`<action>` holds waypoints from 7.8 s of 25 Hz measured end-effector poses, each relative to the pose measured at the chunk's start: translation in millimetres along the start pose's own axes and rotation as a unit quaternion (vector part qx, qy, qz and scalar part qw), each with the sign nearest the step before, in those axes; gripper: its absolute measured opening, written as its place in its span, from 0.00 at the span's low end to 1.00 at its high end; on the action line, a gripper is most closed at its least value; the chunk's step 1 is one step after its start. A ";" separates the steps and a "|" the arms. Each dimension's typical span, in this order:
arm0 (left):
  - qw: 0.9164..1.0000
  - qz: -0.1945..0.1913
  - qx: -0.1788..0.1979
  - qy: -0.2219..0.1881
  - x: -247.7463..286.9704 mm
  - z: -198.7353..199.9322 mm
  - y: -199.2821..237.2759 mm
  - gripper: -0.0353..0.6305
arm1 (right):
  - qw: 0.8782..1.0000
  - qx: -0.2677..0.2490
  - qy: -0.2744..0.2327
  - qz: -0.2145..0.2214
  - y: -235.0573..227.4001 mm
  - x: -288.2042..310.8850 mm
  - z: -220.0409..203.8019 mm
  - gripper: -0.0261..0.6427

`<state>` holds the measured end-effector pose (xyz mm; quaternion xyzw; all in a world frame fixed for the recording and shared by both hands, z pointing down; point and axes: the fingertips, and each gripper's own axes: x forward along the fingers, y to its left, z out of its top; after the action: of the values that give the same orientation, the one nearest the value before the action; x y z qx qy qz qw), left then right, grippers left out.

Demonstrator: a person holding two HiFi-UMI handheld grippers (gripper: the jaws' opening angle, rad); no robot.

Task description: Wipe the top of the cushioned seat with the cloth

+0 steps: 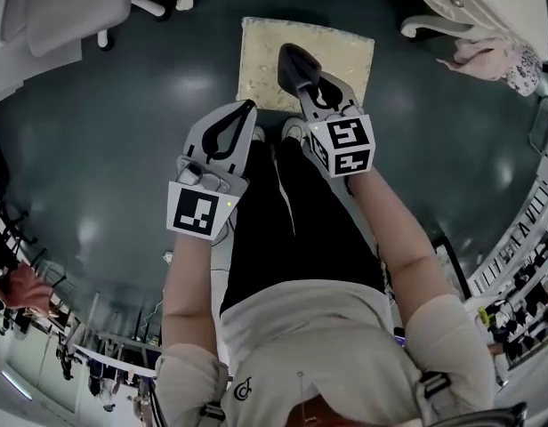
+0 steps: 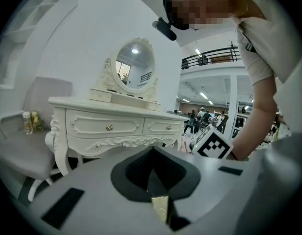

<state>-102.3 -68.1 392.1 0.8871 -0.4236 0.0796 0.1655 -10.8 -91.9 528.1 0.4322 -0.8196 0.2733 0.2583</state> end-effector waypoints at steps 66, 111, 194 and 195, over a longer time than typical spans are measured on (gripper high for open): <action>0.991 -0.100 0.028 0.079 117.1 -119.6 -36.0 0.07 | 0.976 0.056 0.183 -0.103 -195.2 63.4 -108.4 0.17; 0.995 -0.070 0.006 0.073 -26.7 -111.9 95.9 0.07 | 0.979 0.062 0.194 0.018 53.1 153.2 -88.3 0.16; 0.997 -0.045 -0.024 0.062 -62.8 -135.5 24.2 0.07 | 0.974 0.001 0.229 -0.004 63.5 80.5 -130.2 0.16; 0.997 -0.044 -0.028 0.062 -66.2 -137.9 28.2 0.07 | 0.973 0.001 0.230 0.000 69.7 87.6 -131.1 0.16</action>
<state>-166.0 13.1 508.5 0.8932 -0.3751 0.1153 0.2196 -88.6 -20.4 664.2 0.3579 -0.7379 0.3660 0.4398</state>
